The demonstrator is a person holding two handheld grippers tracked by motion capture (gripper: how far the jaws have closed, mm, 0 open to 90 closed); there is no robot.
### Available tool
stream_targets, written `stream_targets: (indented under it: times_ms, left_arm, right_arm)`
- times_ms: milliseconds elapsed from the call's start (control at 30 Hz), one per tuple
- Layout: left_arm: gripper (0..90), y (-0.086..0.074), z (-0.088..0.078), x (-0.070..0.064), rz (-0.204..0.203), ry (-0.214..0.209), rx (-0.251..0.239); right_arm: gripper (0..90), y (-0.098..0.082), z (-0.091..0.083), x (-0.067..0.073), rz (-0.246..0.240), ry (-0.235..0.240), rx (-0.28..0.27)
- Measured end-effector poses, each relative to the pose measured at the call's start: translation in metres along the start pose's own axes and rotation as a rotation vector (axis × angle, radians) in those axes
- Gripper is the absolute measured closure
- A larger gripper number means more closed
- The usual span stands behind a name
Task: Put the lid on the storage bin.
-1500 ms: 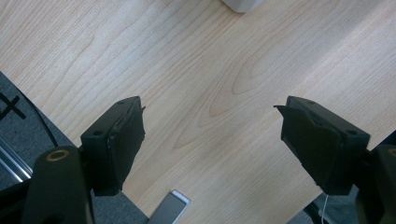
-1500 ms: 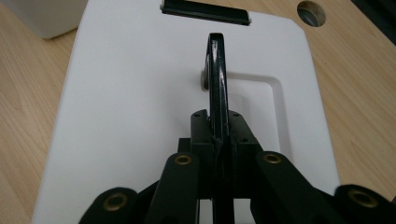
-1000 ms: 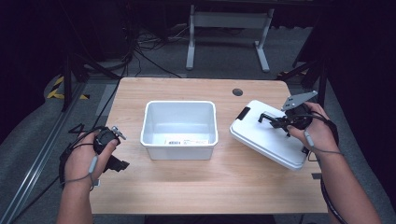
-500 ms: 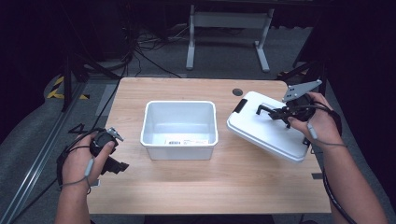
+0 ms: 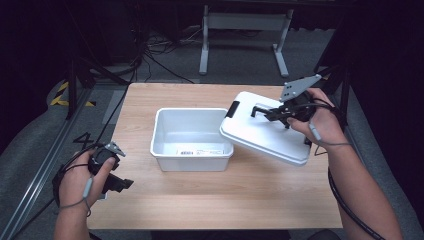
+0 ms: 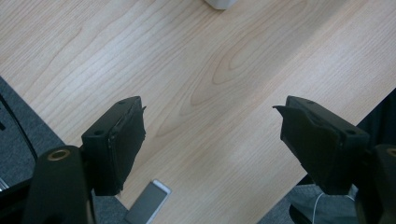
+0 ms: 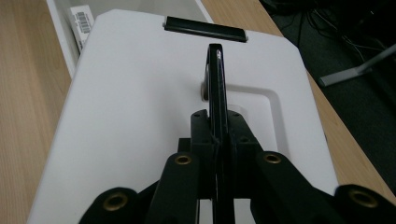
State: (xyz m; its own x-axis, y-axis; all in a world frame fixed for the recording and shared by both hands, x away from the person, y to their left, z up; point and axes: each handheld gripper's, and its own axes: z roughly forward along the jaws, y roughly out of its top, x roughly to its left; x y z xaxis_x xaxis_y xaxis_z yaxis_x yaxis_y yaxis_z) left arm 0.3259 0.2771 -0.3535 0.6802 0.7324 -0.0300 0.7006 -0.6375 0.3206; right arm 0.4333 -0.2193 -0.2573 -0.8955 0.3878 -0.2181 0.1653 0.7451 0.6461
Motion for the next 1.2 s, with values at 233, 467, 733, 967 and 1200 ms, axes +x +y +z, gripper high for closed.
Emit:
stream_targets:
  times_ms: [233, 467, 733, 967, 1200]
  left_arm:
    - [22.4, -0.008, -0.002, -0.001, -0.002, 0.005, -0.012]
    - [22.0, -0.016, -0.005, -0.001, -0.028, 0.002, -0.008]
    - [22.0, -0.014, -0.004, 0.001, -0.012, 0.009, -0.013]
    - [21.9, -0.012, -0.004, 0.002, -0.015, -0.001, -0.015]
    - [21.6, -0.010, -0.002, 0.004, -0.019, -0.012, -0.004]
  right_arm:
    - [83.9, 0.030, 0.016, 0.008, -0.064, 0.058, -0.038]
    - [83.9, 0.060, 0.035, 0.016, -0.119, 0.087, -0.054]
    - [84.0, 0.083, 0.055, 0.023, -0.162, 0.118, -0.052]
    - [84.0, 0.097, 0.070, 0.025, -0.174, 0.147, -0.037]
    - [83.9, 0.113, 0.088, 0.031, -0.198, 0.173, -0.037]
